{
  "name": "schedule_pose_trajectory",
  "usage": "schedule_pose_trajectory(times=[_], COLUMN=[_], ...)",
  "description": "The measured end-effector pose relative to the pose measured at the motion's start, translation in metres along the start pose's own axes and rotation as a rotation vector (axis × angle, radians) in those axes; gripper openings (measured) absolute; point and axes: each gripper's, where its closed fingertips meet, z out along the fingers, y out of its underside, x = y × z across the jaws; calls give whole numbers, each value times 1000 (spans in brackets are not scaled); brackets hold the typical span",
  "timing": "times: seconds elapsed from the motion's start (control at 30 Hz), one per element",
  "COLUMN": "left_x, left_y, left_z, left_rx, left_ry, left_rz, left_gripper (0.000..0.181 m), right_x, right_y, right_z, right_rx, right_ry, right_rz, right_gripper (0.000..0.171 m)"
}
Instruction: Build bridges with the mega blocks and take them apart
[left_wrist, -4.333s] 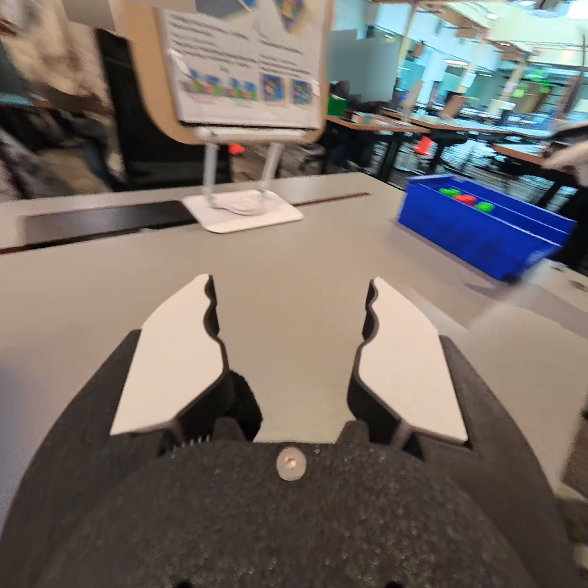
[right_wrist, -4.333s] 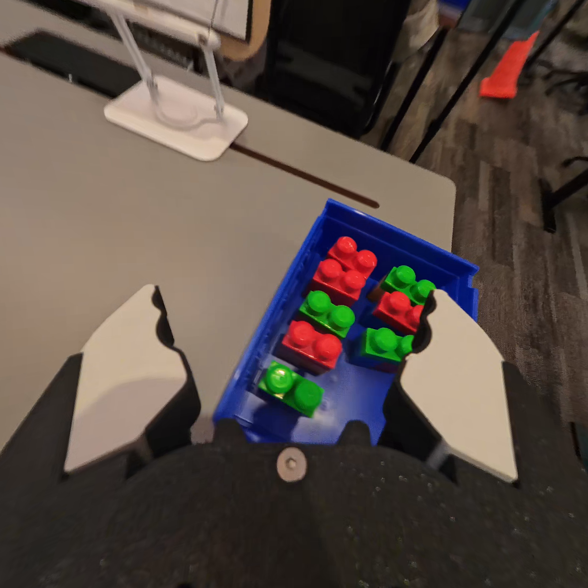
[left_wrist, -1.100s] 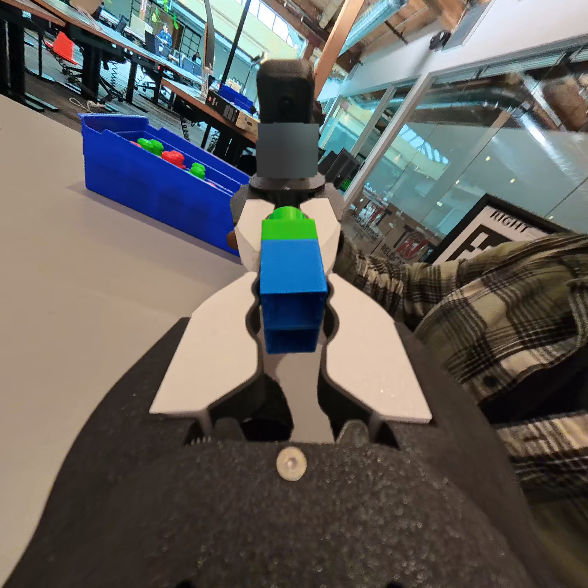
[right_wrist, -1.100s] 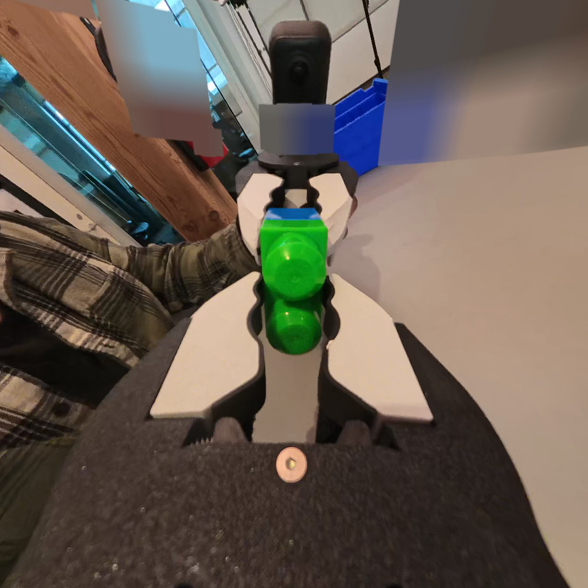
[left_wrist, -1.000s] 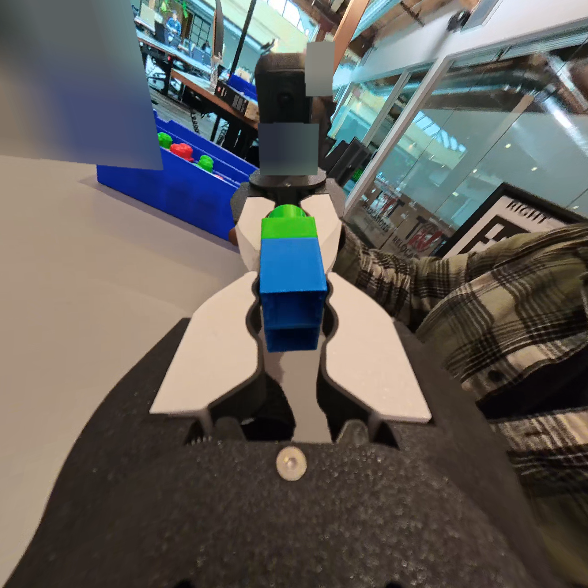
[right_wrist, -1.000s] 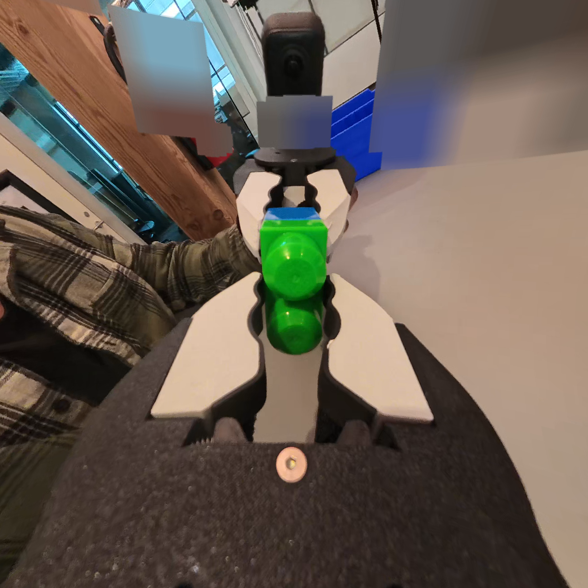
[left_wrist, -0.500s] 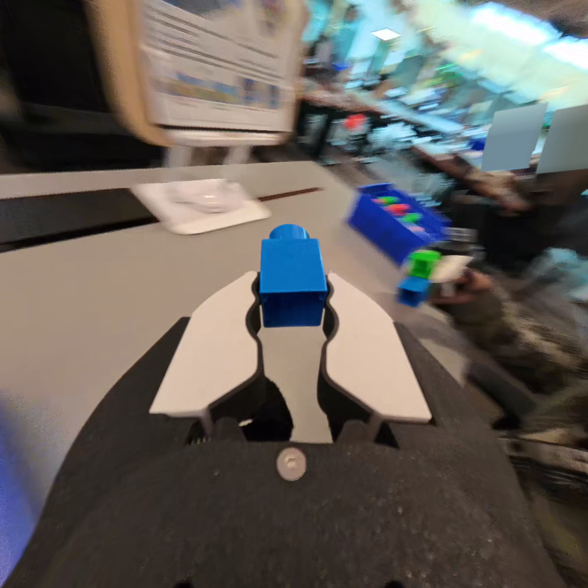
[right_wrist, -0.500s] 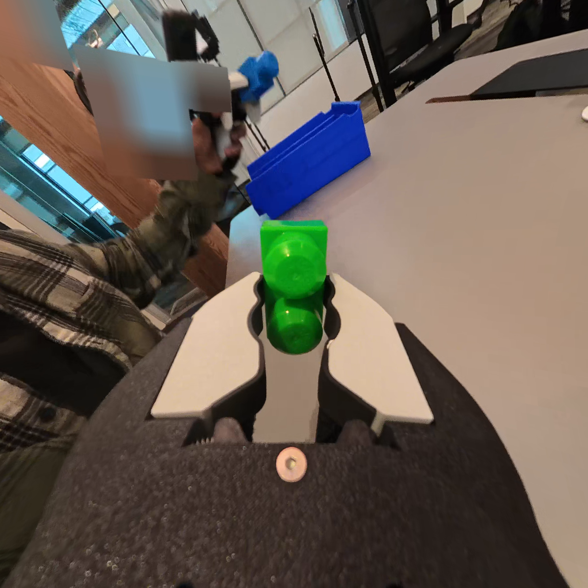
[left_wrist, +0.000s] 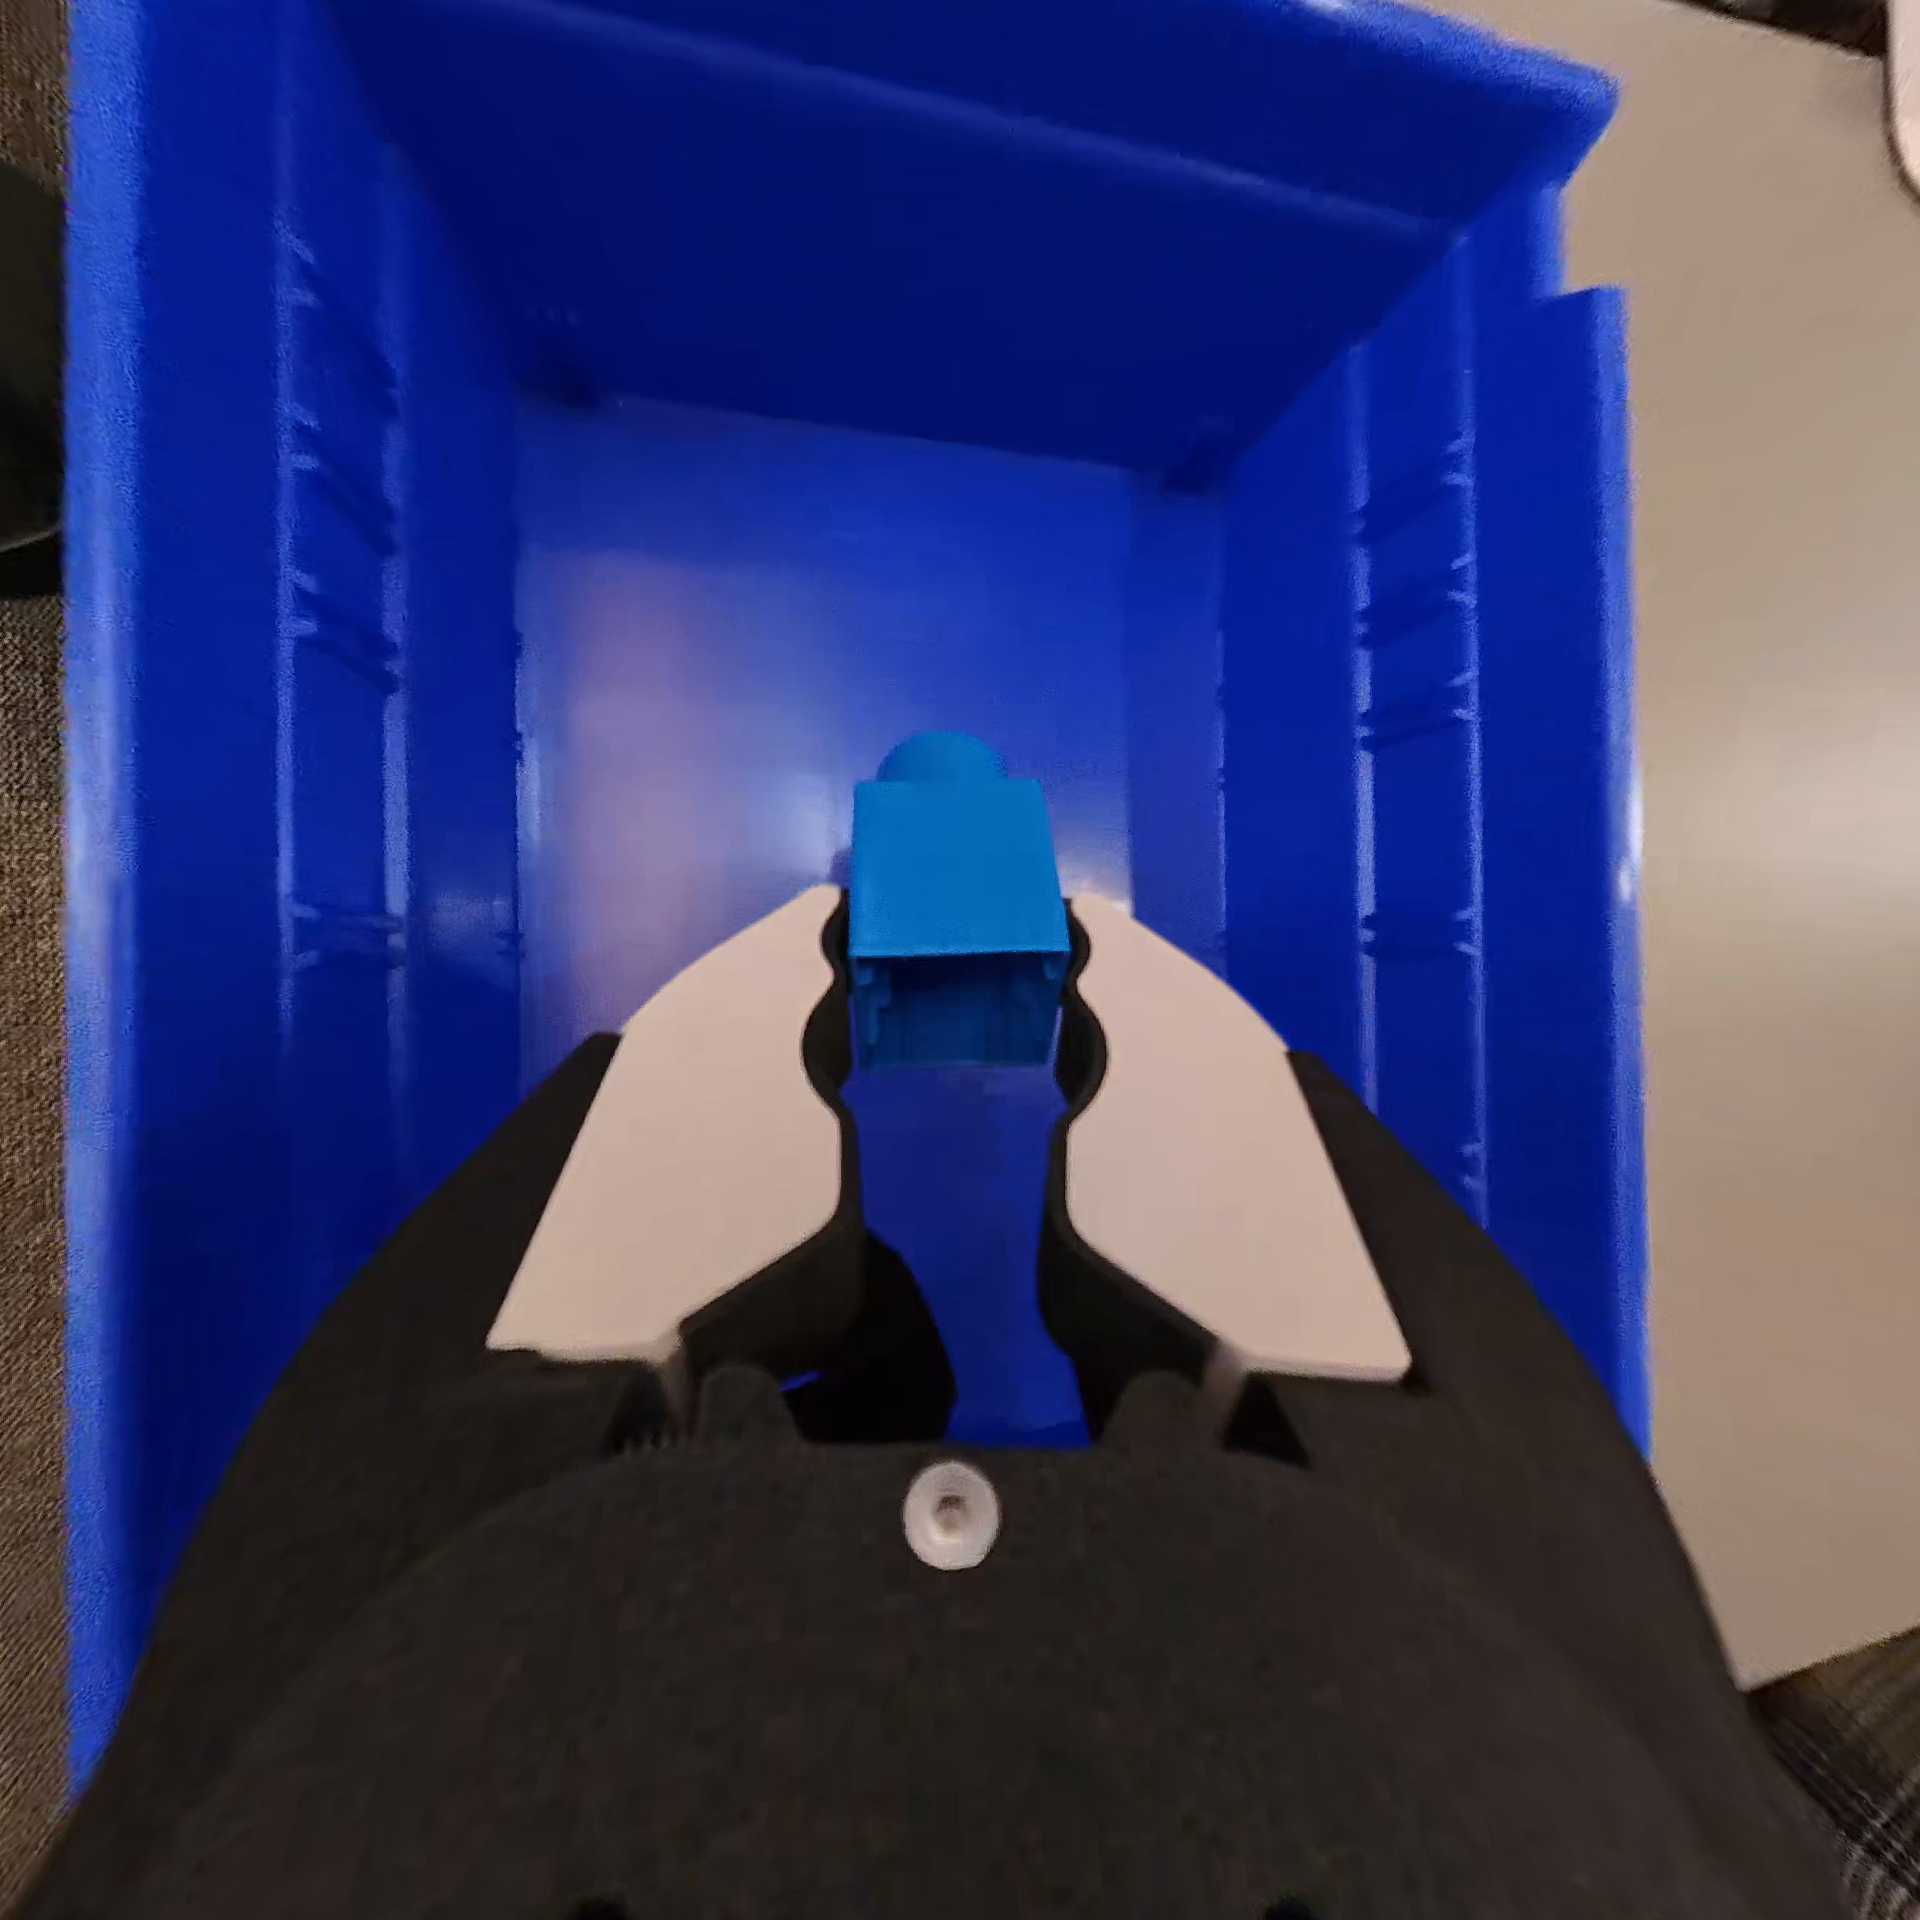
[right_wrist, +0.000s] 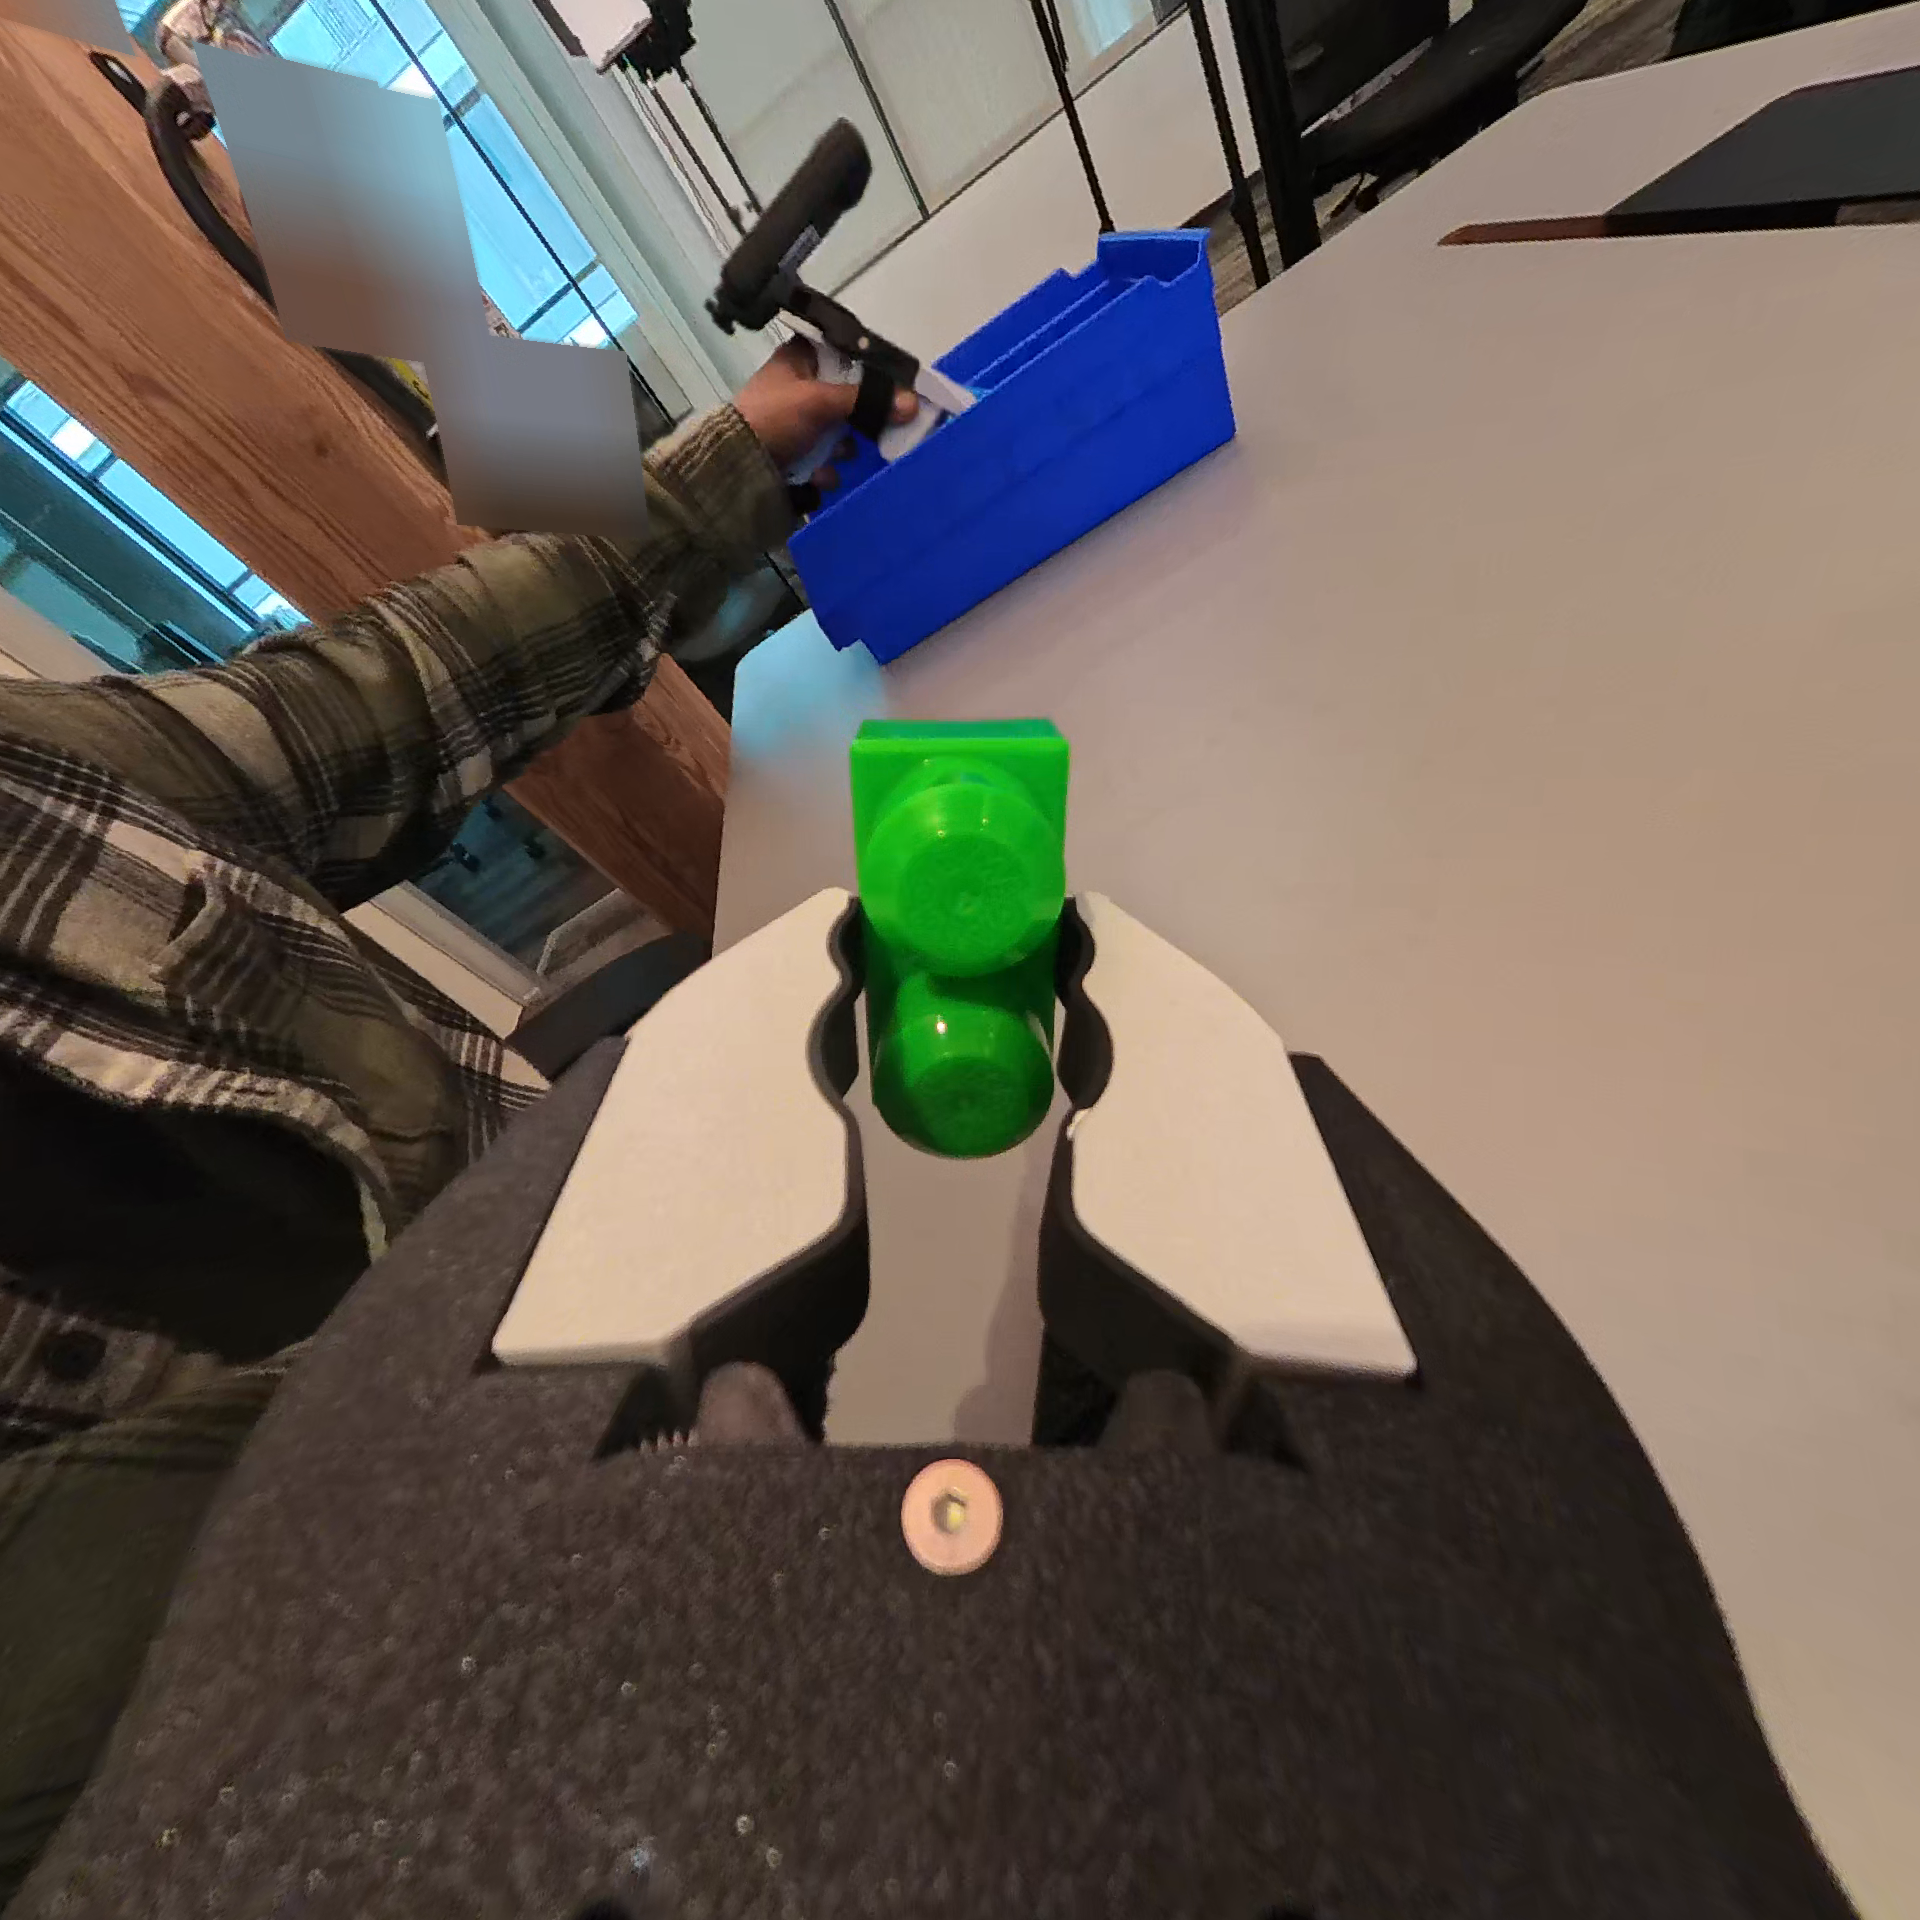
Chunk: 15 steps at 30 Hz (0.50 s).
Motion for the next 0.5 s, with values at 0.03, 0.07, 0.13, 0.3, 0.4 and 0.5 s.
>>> schedule_pose_trajectory(times=[0.03, 0.07, 0.13, 0.3, 0.4, 0.5], left_x=[0, 1, 1, 1, -1, -3], left_y=[1, 1, -1, -7, -7, -5], left_z=[4, 6, 6, -2, -3, 2], left_rx=[-7, -7, 11, 45, 45, 39], left_ry=[0, 0, -4, -4, -7, -2], left_rz=[3, 5, 9, 17, 14, 5], left_gripper=[37, 37, 37, 37, 37, 37], right_x=[0, 1, -1, 0, -1, -2], right_y=[0, -1, -1, 3, 4, 5], right_z=[0, 1, 1, 1, 1, 0], right_rx=[-2, -4, 0, 1, 5, 8], right_ry=[5, 10, 5, 7, 5, 10], right_rz=[-4, -8, -13, -1, 0, 0], right_gripper=[34, 34, 34, 34, 34, 34])
